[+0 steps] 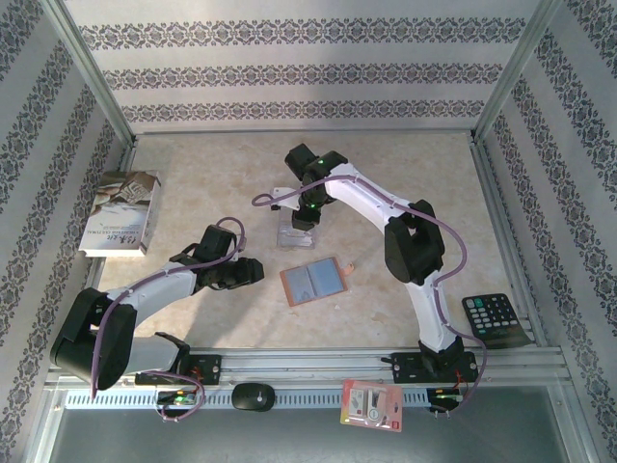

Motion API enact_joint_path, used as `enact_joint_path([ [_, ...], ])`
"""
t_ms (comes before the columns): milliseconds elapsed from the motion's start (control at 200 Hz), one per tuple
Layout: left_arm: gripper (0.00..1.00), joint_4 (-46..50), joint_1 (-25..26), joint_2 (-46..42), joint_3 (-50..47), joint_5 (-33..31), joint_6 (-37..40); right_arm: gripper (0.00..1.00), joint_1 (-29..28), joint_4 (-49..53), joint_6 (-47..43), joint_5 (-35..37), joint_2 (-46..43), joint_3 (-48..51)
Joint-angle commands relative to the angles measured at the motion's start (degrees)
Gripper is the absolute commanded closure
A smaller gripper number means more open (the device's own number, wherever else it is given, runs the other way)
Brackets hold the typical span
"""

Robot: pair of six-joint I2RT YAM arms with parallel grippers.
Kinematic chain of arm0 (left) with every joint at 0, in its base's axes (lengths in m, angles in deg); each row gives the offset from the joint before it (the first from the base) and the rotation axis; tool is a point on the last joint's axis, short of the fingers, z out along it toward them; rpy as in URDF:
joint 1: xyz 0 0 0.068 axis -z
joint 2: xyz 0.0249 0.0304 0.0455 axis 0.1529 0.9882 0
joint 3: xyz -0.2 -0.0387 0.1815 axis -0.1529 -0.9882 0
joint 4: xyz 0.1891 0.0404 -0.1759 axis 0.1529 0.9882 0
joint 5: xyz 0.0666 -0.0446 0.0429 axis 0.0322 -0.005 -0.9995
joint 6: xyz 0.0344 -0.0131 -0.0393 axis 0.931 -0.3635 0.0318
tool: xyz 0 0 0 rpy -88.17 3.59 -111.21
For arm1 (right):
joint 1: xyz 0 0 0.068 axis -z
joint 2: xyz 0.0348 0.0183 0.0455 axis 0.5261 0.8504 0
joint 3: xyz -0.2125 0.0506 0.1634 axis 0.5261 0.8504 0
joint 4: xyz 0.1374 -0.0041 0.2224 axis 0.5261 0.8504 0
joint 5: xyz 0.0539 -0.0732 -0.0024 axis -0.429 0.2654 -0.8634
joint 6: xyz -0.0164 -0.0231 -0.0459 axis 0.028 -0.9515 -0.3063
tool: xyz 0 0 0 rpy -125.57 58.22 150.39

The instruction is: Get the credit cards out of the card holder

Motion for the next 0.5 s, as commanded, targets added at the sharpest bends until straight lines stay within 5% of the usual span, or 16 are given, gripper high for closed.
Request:
enact_joint_path([
  [0,0.56,-1.74,-0.65,0.1,0.28,1.13,0.23,0.7,0.42,-4.16,2.11,-1.45,-3.47,2.16],
  [230,0.49,-3.45,-0.72,-2.38,-0.94,0.94,-0.95,0.65,-0.51,-14.48,11.01,-6.32,-13.66,6.32],
  [495,0.33,-7.85,-0.67,-7.93,-5.7,-0.62,-4.77,0.62,-4.8,-37.37,40.26,-0.66,-25.63,24.35],
])
